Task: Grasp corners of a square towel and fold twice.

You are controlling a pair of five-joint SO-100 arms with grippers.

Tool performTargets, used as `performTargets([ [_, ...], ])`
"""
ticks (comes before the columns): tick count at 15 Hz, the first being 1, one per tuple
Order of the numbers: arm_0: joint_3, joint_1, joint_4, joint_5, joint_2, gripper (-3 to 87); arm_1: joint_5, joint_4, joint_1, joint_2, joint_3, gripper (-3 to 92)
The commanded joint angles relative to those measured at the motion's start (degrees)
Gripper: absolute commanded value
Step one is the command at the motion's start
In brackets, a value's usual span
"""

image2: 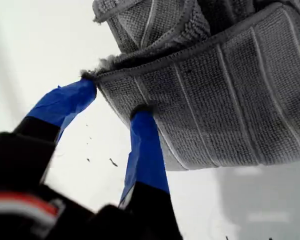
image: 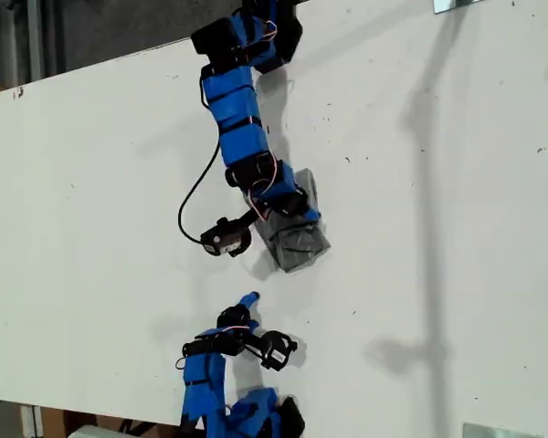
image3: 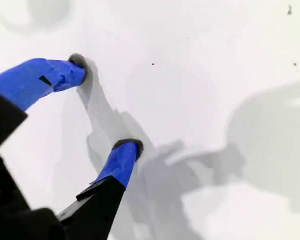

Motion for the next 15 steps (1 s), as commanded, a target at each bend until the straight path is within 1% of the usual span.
performTargets([
  [1,-0.79,-0.09,0.53,-0.26,0.09,26.1,-0.79,-5.71,-0.70,-3.25,-3.25,19.9],
  [4,-0.79,-0.09,0.53,-0.35,0.18,26.1,-1.93,-14.33,0.35,-10.90,-5.36,20.0],
  [6,-0.70,0.00,0.62,-0.35,0.18,26.1,-1.93,-18.72,1.32,-14.41,-6.59,20.0],
  [7,-0.70,0.00,0.62,-0.35,0.18,26.1,-1.85,-19.16,1.41,-14.68,-7.29,19.8],
  [8,-0.70,0.00,0.62,-0.26,0.18,26.1,-1.76,-18.37,0.97,-13.10,-7.29,19.4],
  [11,-0.70,0.00,0.62,-0.26,0.18,26.1,-0.35,-10.20,-0.53,-1.32,-3.96,19.3],
  [12,-0.70,0.00,0.62,-0.35,0.26,26.1,2.20,-6.68,-0.18,4.13,-0.44,19.1],
  [14,-0.62,0.00,0.62,-0.35,0.26,26.1,11.25,0.97,2.55,16.17,11.51,18.1],
  [15,-0.62,0.00,0.62,-0.35,0.26,26.1,15.29,3.25,3.96,22.59,19.07,18.0],
])
